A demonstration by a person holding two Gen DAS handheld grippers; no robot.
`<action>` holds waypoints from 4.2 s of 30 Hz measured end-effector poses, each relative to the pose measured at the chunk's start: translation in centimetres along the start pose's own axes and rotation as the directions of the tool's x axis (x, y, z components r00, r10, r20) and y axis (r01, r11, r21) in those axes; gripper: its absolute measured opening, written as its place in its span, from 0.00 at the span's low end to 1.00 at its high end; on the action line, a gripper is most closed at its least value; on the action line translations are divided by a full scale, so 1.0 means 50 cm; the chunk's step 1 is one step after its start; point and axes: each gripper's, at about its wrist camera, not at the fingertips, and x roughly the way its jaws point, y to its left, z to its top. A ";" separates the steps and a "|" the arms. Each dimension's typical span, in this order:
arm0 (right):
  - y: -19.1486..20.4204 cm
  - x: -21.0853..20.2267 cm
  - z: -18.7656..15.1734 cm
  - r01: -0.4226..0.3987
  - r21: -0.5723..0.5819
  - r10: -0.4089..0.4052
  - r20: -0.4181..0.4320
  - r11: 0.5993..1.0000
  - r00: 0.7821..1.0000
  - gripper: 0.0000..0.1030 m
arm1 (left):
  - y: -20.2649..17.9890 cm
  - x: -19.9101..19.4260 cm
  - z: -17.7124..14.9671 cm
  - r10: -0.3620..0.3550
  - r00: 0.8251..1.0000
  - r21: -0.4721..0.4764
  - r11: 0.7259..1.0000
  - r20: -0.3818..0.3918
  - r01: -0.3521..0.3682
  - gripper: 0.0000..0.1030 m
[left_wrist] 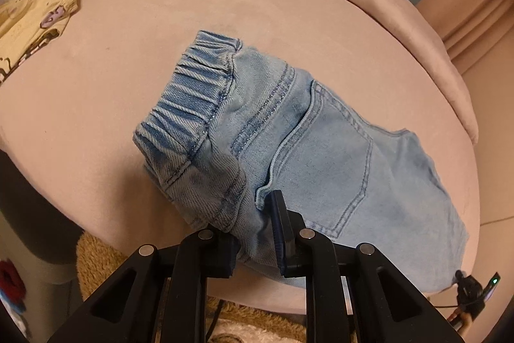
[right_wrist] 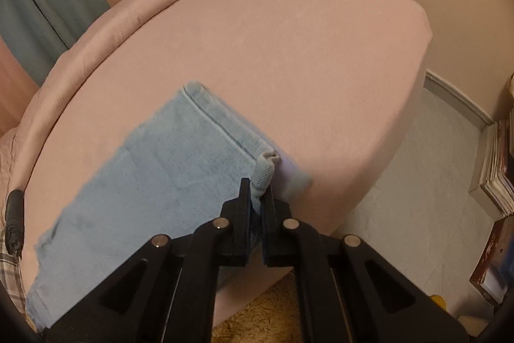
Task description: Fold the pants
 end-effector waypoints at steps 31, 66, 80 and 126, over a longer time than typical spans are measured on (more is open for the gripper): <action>0.002 -0.108 0.034 -0.027 -0.053 0.031 0.087 0.998 0.996 0.04 | -0.027 -0.036 -0.003 0.010 0.999 0.065 0.998 0.035 -0.012 0.19; -0.034 -0.009 0.002 -0.062 0.007 0.063 -0.078 0.998 0.995 0.58 | 0.062 0.043 0.050 0.088 0.996 -0.055 0.995 0.010 -0.087 0.79; -0.005 -0.017 0.031 -0.043 -0.041 0.043 0.003 0.998 0.999 0.10 | 0.013 -0.010 0.028 0.122 0.987 0.012 0.992 0.100 -0.124 0.39; 0.777 -0.002 -0.144 -0.602 -0.670 0.307 -0.518 0.434 0.798 0.58 | -0.001 0.046 0.140 -0.033 0.999 0.103 0.994 0.000 0.032 0.49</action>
